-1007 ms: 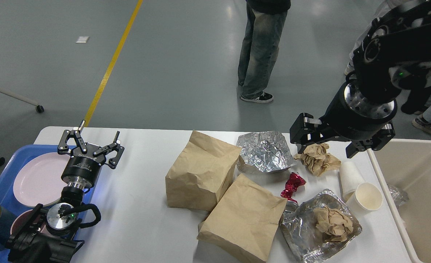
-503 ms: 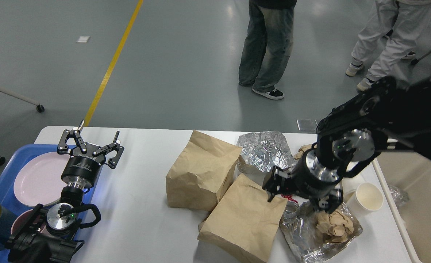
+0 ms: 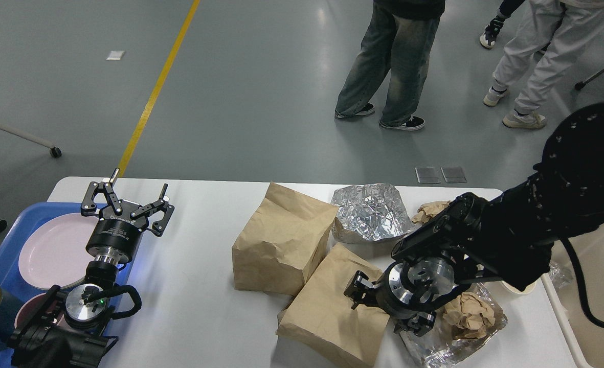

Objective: Tidy desktop
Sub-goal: 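Lower and grasp the nearer brown paper bag with the right gripper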

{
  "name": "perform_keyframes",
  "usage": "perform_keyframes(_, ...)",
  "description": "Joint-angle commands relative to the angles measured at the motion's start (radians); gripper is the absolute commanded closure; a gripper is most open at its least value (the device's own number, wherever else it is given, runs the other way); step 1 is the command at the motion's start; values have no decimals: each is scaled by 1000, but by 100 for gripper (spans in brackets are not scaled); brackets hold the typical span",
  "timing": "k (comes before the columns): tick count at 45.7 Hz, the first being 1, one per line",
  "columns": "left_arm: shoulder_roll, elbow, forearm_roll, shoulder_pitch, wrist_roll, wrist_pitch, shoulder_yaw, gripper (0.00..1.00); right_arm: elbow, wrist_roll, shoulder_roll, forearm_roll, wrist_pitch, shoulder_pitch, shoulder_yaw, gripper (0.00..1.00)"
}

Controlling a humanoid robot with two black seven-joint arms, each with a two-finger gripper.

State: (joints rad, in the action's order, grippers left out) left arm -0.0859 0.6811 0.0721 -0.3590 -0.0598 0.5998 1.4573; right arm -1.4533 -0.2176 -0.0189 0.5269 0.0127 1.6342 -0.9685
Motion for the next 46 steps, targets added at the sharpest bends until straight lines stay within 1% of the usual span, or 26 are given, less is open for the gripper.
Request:
perform_keyframes(1,0,0,0,0,0,0,0,3,25,0,-13,2,-20,-37,2,10)
perform_keyframes(4,0,0,0,0,0,0,0,3,34,0,-18,4,-22,-54,4,12)
perform_keyframes(7,0,0,0,0,0,0,0,3,42,0,-24,4,-23,-76,11,21)
perform_keyframes(9,0,0,0,0,0,1,1,3,60,0,-33,4,-23,-94,17,24)
perform_keyframes(13,0,0,0,0,0,0,0,3,111,0,-56,5,-23,-137,19,25)
perform_keyframes(16,0,0,0,0,0,0,0,3,125,0,-64,5,-23,-154,21,25)
perform_keyframes(17,0,0,0,0,0,0,0,3,125,0,-64,5,-23,-155,21,26)
perform_keyframes(19,0,0,0,0,0,0,1,3,125,0,-65,5,-22,-155,27,35)
perform_keyframes(24,0,0,0,0,0,0,0,3,123,0,-67,5,-13,-165,44,62)
perform_keyframes(26,0,0,0,0,0,0,0,3,123,0,-70,5,-10,-168,47,75)
perform_keyframes(28,0,0,0,0,0,0,1,3,122,0,-73,5,-8,-171,48,83)
perform_keyframes(31,0,0,0,0,0,0,1,3,119,0,-76,8,-5,-171,51,100)
perform_keyframes(40,0,0,0,0,0,0,1,3,122,0,-78,10,-20,-180,54,100)
perform_keyframes(46,0,0,0,0,0,0,0,3,122,1,-82,8,-5,-174,54,100)
